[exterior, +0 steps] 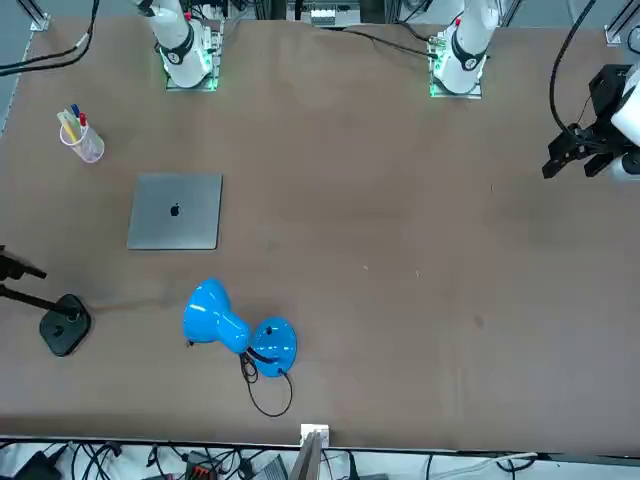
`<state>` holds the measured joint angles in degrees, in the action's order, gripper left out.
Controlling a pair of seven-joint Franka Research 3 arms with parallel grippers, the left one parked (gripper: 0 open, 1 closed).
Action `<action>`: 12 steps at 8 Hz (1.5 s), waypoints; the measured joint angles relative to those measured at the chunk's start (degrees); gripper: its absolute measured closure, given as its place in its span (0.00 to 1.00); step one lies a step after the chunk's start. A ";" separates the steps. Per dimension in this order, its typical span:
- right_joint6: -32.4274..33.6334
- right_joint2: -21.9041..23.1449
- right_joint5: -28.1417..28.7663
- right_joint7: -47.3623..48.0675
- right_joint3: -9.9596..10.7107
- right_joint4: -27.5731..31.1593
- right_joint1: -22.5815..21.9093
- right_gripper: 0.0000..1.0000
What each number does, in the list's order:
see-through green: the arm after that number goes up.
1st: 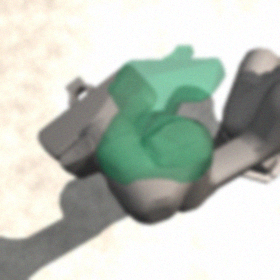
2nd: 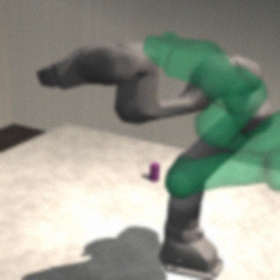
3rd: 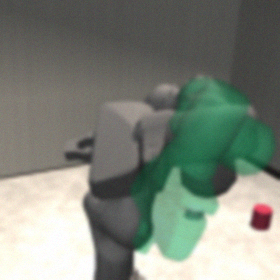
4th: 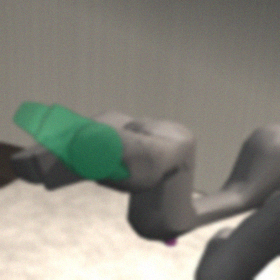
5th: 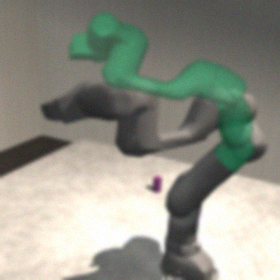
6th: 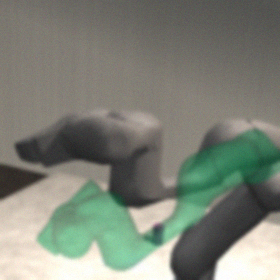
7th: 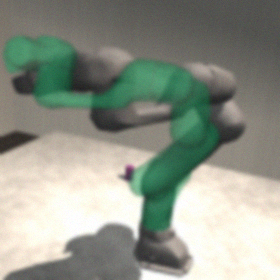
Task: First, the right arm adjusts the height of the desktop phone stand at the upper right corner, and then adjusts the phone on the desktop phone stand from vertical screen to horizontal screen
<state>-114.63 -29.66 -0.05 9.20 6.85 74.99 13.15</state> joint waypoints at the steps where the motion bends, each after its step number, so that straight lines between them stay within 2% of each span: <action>1: -0.20 -0.78 -0.01 0.04 0.00 0.01 0.00 0.70; 12: -1.54 -5.38 -0.16 0.13 0.05 0.26 -0.24 0.70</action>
<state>-116.17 -35.04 -0.21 9.33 6.90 75.25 12.91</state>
